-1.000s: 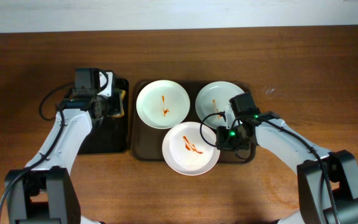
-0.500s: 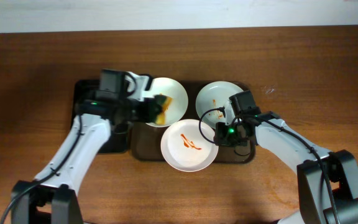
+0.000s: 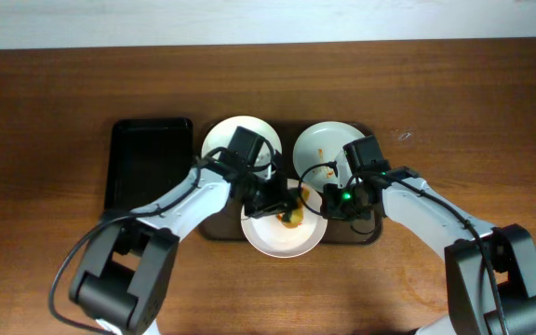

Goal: Clean dirty plates on tray and stack at the side
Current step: 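Tilt the front plate with the right gripper and scrub it with the sponge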

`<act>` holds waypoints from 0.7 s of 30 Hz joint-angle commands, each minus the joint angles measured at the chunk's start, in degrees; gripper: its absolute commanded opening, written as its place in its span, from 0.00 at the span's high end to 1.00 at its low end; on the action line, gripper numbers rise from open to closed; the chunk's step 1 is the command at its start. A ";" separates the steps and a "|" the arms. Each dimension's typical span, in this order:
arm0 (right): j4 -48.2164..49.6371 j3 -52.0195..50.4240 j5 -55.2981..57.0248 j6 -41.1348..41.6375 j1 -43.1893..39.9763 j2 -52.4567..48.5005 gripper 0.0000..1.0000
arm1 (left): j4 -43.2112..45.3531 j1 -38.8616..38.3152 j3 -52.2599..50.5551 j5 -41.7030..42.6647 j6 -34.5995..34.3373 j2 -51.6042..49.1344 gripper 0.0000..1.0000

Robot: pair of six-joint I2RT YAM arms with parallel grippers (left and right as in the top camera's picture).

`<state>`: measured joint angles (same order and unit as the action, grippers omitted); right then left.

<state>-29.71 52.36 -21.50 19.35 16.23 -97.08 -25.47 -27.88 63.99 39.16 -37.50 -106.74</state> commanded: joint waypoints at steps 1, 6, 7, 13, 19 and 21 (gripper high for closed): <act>0.15 0.92 0.52 0.70 0.31 -0.42 0.96 | 2.56 -2.34 0.33 4.92 -3.45 -2.75 1.00; 0.13 0.92 0.52 0.70 0.31 -0.42 0.96 | 4.26 -5.77 0.04 2.25 -5.38 -3.19 1.00; 0.11 0.92 0.50 0.68 0.31 -0.42 0.96 | 4.22 -5.90 -0.11 1.01 -5.38 -3.19 1.00; -0.28 0.92 0.50 0.68 0.31 -0.42 0.96 | 2.10 -5.57 -0.20 -11.69 -5.33 -3.19 1.00; -0.28 0.92 0.50 0.68 0.31 -0.42 0.96 | -2.05 -3.06 -0.17 -24.06 1.81 -3.06 1.00; -0.28 0.90 0.50 0.68 0.31 -0.42 0.96 | -2.01 -0.09 -0.15 -24.04 5.33 -2.84 1.00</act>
<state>-30.11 52.36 -21.58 19.53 16.34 -97.32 -26.57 -32.10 64.42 22.72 -38.65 -109.16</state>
